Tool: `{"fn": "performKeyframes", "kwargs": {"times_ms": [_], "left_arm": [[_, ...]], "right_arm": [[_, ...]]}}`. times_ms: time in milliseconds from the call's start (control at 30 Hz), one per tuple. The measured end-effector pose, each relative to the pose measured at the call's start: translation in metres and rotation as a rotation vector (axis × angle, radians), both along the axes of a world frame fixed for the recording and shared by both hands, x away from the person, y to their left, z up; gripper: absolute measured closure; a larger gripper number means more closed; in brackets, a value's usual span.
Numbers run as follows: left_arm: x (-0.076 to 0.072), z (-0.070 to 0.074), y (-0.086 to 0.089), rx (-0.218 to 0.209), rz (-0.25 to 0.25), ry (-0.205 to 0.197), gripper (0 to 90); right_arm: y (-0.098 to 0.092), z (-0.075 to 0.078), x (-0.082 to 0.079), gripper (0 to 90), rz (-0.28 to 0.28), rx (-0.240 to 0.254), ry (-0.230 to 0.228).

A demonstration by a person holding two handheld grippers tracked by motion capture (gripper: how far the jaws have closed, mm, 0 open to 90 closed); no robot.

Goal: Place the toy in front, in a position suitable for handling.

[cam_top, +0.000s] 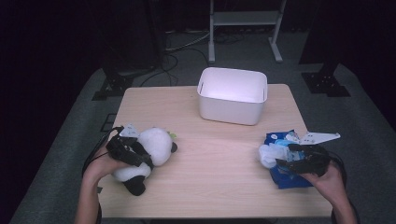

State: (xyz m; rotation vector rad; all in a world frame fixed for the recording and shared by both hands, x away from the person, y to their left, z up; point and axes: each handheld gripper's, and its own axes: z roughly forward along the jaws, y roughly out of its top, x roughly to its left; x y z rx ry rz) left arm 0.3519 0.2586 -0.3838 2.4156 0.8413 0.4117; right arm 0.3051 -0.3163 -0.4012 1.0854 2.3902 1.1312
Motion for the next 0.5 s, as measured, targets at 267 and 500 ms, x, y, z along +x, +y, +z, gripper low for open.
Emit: {"fn": "performKeyframes", "kwargs": {"times_ms": [267, 500], "left_arm": [[0.0006, 0.0015, -0.0037, 0.032, -0.004, 0.007, 27.5], [-0.0021, 0.0030, -0.0052, 0.045, -0.066, -0.028, 39.2]], "right_arm": [[0.0029, 0.0013, -0.0005, 17.2, 0.010, -0.002, -0.001], [0.0010, 0.0013, -0.0012, 17.2, 0.006, 0.003, -0.002]]}}
